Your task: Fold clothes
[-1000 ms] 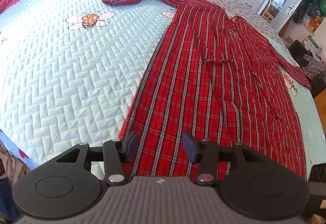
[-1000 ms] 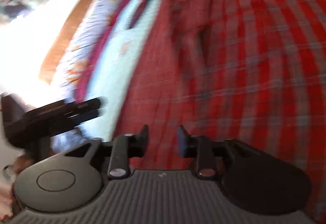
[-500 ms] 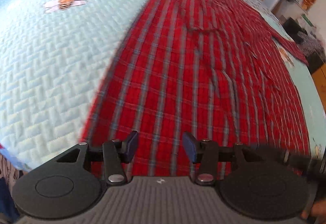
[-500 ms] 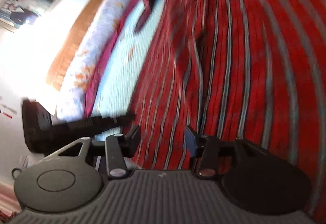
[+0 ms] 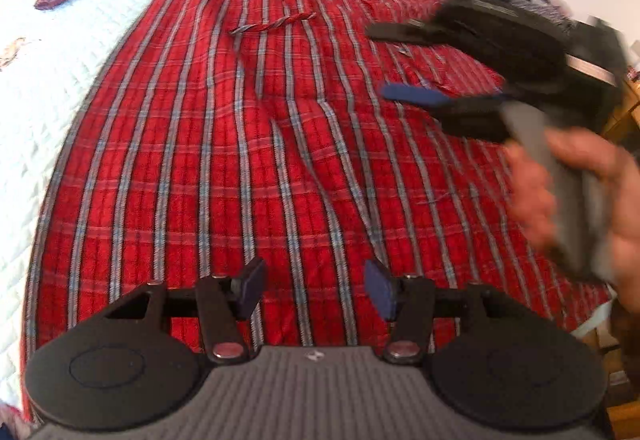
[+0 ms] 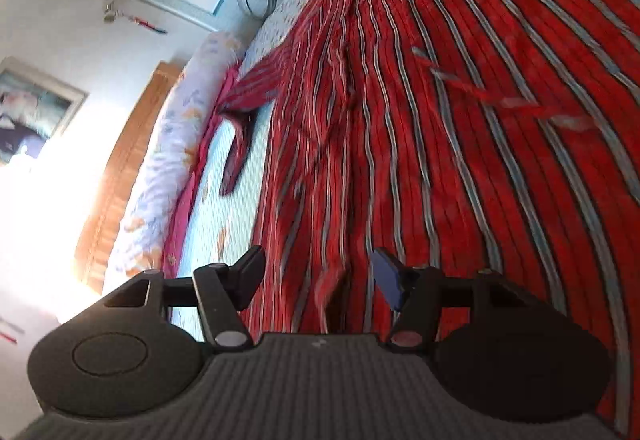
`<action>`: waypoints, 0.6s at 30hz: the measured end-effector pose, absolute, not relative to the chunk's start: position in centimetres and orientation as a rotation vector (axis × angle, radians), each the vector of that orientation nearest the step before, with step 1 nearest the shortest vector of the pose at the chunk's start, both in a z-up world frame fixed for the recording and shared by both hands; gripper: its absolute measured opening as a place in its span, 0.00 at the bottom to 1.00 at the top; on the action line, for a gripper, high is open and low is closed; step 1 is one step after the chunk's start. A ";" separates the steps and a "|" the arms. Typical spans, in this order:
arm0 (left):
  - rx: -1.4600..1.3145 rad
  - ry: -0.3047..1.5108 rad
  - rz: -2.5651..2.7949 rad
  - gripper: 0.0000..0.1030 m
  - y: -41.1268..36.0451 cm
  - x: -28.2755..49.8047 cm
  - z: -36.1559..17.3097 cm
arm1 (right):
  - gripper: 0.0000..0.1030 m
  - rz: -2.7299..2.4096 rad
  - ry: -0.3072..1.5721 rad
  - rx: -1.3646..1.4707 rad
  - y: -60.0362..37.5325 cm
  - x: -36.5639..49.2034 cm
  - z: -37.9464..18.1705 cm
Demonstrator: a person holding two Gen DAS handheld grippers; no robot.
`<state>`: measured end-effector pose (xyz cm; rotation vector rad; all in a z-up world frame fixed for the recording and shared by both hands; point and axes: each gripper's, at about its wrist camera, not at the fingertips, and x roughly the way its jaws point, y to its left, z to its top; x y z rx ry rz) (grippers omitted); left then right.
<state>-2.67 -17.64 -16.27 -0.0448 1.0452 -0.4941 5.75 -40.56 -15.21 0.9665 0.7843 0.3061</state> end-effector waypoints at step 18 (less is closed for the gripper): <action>-0.124 1.045 -0.597 0.57 -17.3 -2.2 -16.9 | 0.01 0.381 0.861 0.835 -37.3 13.2 -18.3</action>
